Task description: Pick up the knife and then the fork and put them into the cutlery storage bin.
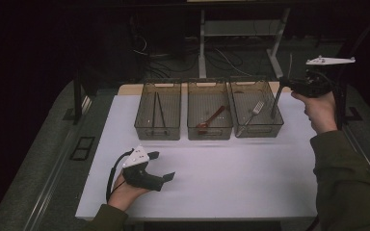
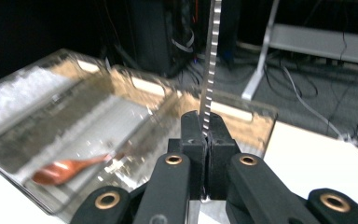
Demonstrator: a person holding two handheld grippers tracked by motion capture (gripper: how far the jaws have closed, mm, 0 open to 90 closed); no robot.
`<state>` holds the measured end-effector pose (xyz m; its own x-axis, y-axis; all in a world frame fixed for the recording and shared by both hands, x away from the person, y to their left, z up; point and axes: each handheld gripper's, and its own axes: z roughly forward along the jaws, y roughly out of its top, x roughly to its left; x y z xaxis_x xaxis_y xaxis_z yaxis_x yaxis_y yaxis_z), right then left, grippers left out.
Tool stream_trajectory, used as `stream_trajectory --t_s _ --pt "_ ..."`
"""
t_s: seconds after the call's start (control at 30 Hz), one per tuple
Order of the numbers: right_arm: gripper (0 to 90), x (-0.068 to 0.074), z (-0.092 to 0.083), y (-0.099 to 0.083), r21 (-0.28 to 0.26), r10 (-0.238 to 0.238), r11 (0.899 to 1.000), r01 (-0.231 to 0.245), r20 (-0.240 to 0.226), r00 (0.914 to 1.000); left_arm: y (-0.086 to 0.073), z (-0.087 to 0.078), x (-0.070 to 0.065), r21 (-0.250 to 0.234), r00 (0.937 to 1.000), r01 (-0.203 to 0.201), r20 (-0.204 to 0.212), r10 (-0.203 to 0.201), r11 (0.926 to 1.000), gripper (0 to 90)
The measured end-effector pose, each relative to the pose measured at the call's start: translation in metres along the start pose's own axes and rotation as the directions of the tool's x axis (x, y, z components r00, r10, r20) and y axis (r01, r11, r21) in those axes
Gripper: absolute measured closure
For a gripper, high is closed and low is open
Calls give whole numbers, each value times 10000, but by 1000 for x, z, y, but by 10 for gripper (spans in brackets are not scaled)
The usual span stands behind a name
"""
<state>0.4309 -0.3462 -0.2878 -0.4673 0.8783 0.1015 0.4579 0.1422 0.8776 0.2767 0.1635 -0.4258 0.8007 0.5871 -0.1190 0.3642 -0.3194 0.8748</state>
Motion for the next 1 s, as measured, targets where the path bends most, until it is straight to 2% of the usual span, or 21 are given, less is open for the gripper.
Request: stream_trajectory --t_s 0.13,0.23,0.53,0.77,1.0 --pt "875 -7 12 -10 673 -17 9977 10 101 9999 0 1 -1 24 10000 10 47 -10 10000 11" --pt "875 -8 18 -16 1061 9 9944 -10 9 10000 0 2 -1 79 9999 48 110 -49 10000 0" --pt "875 -11 31 -31 2112 -108 9774 125 -92 9999 0 3 -2 122 9998 14 217 -16 9999 0" --pt "874 -10 40 -35 1985 -101 9800 139 -205 9997 0 5 -4 89 9997 12 241 -15 10000 0" --pt "873 -8 58 -36 1845 -181 9826 218 -219 9996 0 5 -5 149 9996 -54 279 50 9999 0"
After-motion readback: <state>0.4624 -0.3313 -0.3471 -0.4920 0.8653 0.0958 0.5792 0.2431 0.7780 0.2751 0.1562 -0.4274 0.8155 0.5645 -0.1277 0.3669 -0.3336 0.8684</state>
